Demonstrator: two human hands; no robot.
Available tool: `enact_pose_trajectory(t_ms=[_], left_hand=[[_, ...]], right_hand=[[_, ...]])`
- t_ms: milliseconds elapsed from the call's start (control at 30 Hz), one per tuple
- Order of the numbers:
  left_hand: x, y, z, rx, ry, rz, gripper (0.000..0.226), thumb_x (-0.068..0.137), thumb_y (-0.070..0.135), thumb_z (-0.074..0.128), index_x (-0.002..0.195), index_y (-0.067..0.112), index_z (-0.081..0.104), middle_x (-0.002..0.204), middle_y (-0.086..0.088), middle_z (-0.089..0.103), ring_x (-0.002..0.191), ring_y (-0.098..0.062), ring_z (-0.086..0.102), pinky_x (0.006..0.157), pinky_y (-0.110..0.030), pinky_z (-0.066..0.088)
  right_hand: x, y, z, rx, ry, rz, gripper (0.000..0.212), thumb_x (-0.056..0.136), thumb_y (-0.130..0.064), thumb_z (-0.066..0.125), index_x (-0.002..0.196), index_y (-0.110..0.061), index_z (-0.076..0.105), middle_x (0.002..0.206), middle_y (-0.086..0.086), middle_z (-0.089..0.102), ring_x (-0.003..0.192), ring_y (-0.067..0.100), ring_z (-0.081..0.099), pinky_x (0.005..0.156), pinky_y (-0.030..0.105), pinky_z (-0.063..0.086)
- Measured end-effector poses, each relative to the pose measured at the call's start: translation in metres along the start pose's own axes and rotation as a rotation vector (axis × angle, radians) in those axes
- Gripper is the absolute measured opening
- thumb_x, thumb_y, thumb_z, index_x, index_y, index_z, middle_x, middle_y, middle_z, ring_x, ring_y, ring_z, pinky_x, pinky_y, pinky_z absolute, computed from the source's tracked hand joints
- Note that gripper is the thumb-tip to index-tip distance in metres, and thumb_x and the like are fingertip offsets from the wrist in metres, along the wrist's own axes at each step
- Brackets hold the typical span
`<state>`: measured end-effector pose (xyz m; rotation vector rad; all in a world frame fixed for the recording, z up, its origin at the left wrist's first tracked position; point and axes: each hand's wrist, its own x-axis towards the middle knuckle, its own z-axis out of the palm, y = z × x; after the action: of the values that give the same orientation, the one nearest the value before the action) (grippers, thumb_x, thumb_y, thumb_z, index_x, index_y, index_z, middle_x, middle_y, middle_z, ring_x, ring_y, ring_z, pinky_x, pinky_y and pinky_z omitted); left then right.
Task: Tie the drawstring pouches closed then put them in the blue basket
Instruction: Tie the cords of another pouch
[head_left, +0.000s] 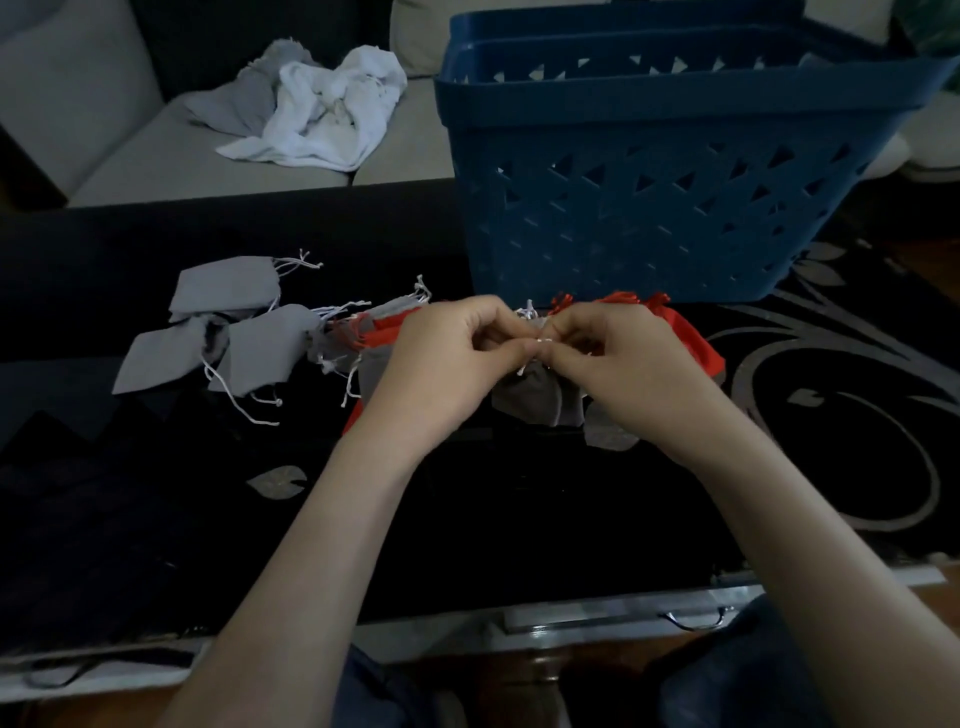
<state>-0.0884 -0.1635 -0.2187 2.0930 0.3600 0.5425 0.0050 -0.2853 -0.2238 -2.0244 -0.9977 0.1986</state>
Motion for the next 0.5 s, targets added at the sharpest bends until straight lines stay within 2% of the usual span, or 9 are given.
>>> enact_pose_trajectory(t_ms=[167,267,300,367,400,500], left_hand=[[0.001,0.0,0.003,0.17,0.008,0.041,0.005,0.081,0.01,0.073,0.085,0.01,0.071,0.065,0.013,0.06,0.056,0.011,0.053,0.055,-0.004,0.036],[0.003,0.0,0.006,0.277,0.019,0.082,0.006,0.082,0.011,0.071,0.088,0.009,0.069,0.067,0.014,0.057,0.057,0.008,0.052,0.059,-0.007,0.038],[0.003,-0.001,0.007,0.314,0.024,0.098,0.006,0.082,0.011,0.07,0.088,0.01,0.068,0.066,0.014,0.055,0.057,0.004,0.052,0.064,-0.01,0.041],[0.004,-0.002,0.01,0.372,0.033,0.123,0.006,0.083,0.014,0.068,0.089,0.013,0.066,0.067,0.014,0.053,0.067,-0.006,0.055,0.08,-0.034,0.047],[0.004,-0.003,0.011,0.39,0.038,0.137,0.006,0.084,0.015,0.068,0.089,0.014,0.064,0.068,0.013,0.053,0.074,-0.015,0.058,0.082,-0.042,0.047],[0.002,-0.004,0.012,0.409,0.056,0.176,0.007,0.085,0.015,0.065,0.091,0.014,0.061,0.076,0.008,0.056,0.08,-0.025,0.06,0.082,-0.049,0.047]], right_hand=[[0.001,0.0,0.004,-0.022,-0.008,0.035,0.012,0.088,-0.013,0.062,0.077,-0.017,0.06,0.064,-0.012,0.056,0.061,-0.001,0.051,0.059,0.01,0.037],[0.002,-0.001,0.006,-0.021,-0.007,0.054,0.011,0.09,-0.011,0.06,0.079,-0.014,0.059,0.067,-0.01,0.056,0.062,-0.001,0.049,0.059,0.008,0.037],[0.003,-0.001,0.007,-0.027,-0.006,0.058,0.01,0.09,-0.012,0.059,0.08,-0.013,0.058,0.068,-0.008,0.056,0.063,-0.001,0.049,0.059,0.008,0.037],[0.003,-0.001,0.009,-0.038,0.001,0.062,0.009,0.091,-0.012,0.058,0.083,-0.012,0.058,0.07,-0.006,0.057,0.063,-0.001,0.048,0.059,0.008,0.036],[0.004,0.0,0.011,-0.041,0.006,0.059,0.008,0.092,-0.012,0.057,0.084,-0.012,0.058,0.071,-0.005,0.057,0.064,-0.001,0.048,0.059,0.009,0.036],[0.005,-0.001,0.011,-0.026,0.007,0.049,0.007,0.093,-0.013,0.055,0.087,-0.011,0.058,0.072,-0.006,0.057,0.066,0.0,0.049,0.06,0.009,0.036]])
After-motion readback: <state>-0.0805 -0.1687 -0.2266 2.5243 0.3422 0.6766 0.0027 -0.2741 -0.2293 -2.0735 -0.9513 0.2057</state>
